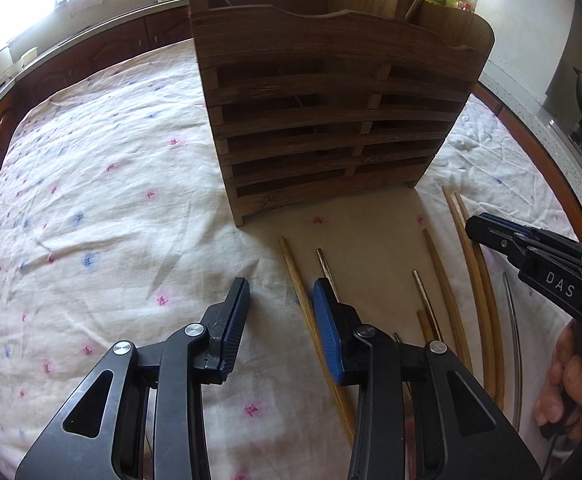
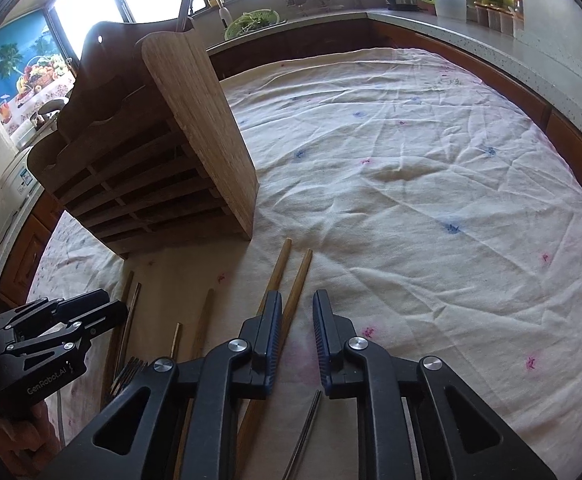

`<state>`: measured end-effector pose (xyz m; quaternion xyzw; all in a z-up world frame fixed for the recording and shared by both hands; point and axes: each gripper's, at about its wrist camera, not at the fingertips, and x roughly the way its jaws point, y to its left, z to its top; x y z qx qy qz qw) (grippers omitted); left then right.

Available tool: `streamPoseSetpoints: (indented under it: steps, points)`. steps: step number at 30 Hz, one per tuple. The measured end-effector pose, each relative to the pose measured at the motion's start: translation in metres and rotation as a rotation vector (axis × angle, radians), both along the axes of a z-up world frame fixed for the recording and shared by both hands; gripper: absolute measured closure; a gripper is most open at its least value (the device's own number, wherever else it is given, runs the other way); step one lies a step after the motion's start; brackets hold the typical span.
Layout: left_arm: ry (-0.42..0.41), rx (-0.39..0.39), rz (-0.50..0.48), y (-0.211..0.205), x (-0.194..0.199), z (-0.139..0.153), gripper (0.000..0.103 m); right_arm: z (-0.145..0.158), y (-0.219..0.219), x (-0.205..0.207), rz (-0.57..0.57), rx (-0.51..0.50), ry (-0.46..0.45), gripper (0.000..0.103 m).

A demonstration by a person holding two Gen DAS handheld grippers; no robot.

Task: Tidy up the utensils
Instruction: 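Lower the left tool onto a wooden chopstick and close on it, then lift the wooden chopstick with the left tool and insert it into the holder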

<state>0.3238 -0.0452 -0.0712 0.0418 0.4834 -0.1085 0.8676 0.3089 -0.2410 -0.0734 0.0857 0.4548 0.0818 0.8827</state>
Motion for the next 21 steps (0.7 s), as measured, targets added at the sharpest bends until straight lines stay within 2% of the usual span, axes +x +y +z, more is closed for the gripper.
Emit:
streamPoseSetpoints:
  steps: [6,9,11,14,21]
  points:
    - [-0.023,0.034,-0.015,-0.016,0.009,-0.003,0.071,-0.001,0.011,0.015,0.017,-0.066,-0.006,0.087]
    - [-0.047,0.042,-0.039,-0.021,0.007,-0.004,0.079,-0.002,0.02,0.015,0.033,-0.123,-0.023,0.086]
    - [-0.051,0.051,-0.045,-0.025,0.007,-0.003,0.093,-0.002,0.019,0.016,0.032,-0.125,-0.024,0.092]
    - [-0.039,0.045,-0.04,-0.024,0.007,-0.002,0.097,-0.001,0.011,0.016,0.022,-0.058,-0.013,0.096]
    - [-0.051,-0.051,-0.021,-0.001,-0.014,0.019,0.098,0.025,-0.001,-0.006,0.021,0.081,-0.051,0.098]
